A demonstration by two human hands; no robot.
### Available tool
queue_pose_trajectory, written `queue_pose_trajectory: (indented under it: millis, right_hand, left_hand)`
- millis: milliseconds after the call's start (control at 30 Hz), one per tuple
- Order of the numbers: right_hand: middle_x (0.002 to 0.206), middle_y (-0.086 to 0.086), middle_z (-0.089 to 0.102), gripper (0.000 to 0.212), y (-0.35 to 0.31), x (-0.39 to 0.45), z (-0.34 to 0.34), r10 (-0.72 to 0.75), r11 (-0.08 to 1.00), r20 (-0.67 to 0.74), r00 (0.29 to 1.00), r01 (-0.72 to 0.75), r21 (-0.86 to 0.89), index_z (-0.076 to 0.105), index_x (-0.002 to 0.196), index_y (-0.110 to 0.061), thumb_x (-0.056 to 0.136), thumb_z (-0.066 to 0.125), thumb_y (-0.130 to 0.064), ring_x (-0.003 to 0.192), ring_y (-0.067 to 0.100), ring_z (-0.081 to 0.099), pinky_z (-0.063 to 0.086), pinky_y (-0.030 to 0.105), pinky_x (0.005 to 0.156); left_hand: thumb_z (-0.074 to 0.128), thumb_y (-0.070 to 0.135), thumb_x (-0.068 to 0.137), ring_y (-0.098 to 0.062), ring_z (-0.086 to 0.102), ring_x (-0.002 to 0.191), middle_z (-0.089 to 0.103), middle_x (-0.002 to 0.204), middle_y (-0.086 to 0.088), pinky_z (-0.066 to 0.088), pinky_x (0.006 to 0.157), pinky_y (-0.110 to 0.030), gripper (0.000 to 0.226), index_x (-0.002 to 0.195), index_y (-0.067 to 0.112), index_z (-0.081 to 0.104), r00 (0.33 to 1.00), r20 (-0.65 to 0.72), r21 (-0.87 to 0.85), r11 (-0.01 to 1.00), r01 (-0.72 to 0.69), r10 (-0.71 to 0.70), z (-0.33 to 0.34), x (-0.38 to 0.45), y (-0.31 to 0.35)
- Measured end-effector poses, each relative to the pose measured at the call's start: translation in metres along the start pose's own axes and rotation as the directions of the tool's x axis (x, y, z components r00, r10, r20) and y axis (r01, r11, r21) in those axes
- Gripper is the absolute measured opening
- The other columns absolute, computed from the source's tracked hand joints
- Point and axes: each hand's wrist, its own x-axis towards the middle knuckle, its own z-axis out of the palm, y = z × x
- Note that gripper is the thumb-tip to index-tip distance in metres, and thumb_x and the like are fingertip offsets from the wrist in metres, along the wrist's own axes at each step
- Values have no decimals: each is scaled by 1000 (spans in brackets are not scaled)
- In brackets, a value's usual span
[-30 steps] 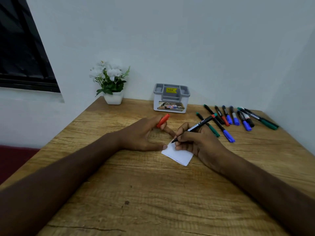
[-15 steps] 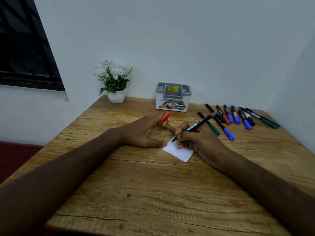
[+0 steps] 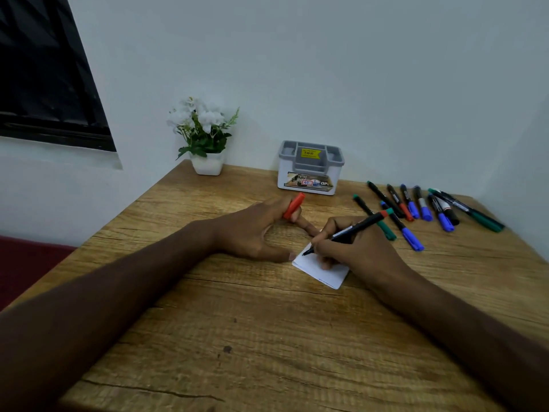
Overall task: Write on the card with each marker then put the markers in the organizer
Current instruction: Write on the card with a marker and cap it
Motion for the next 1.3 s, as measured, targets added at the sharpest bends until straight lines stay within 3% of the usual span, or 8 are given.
queue_pose_trajectory:
  millis: [100,233,433,733,867,1033,1167,1300]
  right_hand:
    - [74,1,78,14,-1,-3,1,-74,992,-31,997,70,-108,79,73,-17,85,79,-10,62,5,68,55,23,62]
    - [75,-3,79,14,1,-1,2,-82,986,-22,996,78,-147,80,75,-20,85,81,-11,60,-1,66,52,19,59]
    - [78,-9,79,8,1,-2,2,-112,973,6,994,111,-204,82,76,-27,82,82,-22,70,4,71,55,23,61]
    - [80,-6,79,10,3,-3,0,-137,973,3,991,135,-190,81,77,-24,83,80,-16,71,10,72,59,32,66]
    - [81,-7,79,6,1,-5,1,-138,977,17,990,139,-163,79,72,-28,78,80,-27,76,10,73,60,35,67]
    - [80,-3,80,14,3,-3,-1,-130,979,-4,992,127,-159,80,77,-23,86,81,-13,65,7,72,57,22,60]
    - [78,-3,79,15,3,-3,-1,-104,982,-1,995,103,-161,80,77,-21,87,79,-9,61,4,70,56,18,60]
    - [77,-6,78,14,2,-2,-1,-98,978,-9,995,94,-188,80,78,-24,86,80,-13,63,3,70,57,21,62]
  left_hand:
    - [81,40,93,-2,52,119,50,126,35,45,108,-35,53,129,50,43,1000,9,19,1000,-23,23,-4,0,7]
    - [82,49,90,0,50,119,51,127,17,44,104,-28,62,139,28,49,1000,-3,25,1000,-9,9,-2,-1,6]
    - [84,42,89,5,49,116,49,121,26,41,95,-16,57,131,26,50,1000,-17,14,1000,-6,6,-1,0,5]
    - [79,57,87,1,49,121,49,130,18,47,105,-32,73,145,30,44,999,24,45,999,30,-31,-3,-2,9]
    - [83,49,88,11,46,118,45,128,35,40,103,-14,72,147,34,43,999,11,42,998,35,-36,-2,0,7]
    - [82,47,90,13,45,119,43,123,47,39,103,-12,65,144,36,47,999,22,48,998,30,-31,-3,0,8]
    - [79,57,87,3,48,123,46,132,26,44,108,-28,80,151,32,39,998,33,61,997,47,-50,-3,-1,9]
    - [81,49,89,11,44,123,45,133,23,38,100,-12,78,151,31,38,998,17,59,997,58,-59,-3,-1,8]
